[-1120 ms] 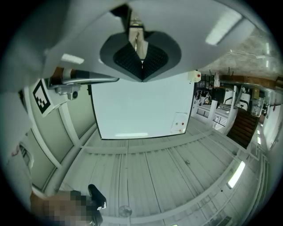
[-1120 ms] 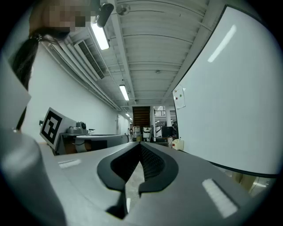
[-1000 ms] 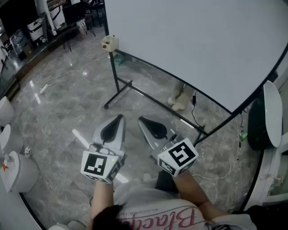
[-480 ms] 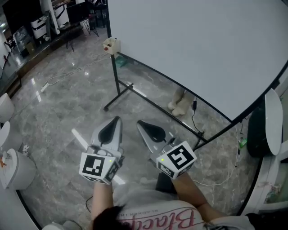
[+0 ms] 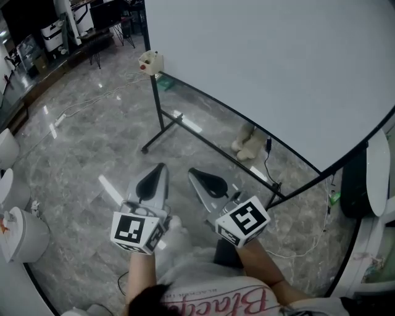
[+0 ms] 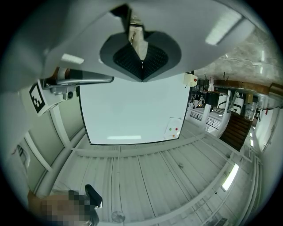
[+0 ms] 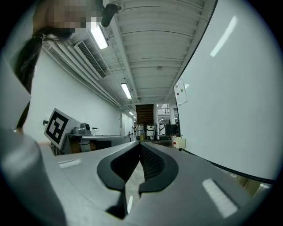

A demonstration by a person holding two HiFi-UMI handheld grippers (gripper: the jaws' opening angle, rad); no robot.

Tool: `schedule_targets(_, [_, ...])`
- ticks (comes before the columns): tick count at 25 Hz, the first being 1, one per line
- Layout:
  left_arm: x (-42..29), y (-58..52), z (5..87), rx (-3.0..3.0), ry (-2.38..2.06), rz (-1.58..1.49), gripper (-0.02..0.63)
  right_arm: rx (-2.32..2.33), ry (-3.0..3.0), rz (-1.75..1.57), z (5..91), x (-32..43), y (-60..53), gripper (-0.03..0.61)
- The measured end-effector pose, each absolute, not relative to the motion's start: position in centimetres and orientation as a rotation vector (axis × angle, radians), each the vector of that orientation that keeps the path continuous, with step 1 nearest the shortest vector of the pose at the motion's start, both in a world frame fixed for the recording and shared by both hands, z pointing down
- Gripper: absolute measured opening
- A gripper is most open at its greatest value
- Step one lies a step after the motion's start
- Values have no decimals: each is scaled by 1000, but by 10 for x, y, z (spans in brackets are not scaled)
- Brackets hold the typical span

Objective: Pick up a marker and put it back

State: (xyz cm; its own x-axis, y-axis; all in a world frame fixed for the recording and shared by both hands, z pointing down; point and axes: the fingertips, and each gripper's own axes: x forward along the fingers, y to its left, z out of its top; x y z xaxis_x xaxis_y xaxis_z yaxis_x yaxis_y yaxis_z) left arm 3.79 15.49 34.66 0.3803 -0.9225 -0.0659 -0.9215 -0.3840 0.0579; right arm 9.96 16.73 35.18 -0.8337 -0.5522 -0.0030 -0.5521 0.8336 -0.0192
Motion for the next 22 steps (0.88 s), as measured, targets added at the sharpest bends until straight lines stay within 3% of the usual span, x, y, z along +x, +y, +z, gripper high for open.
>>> schedule_targets(22, [-45, -19, 345, 2651, -1604, -191, 0, -989, 3003, 14, 345, 2, 1, 2])
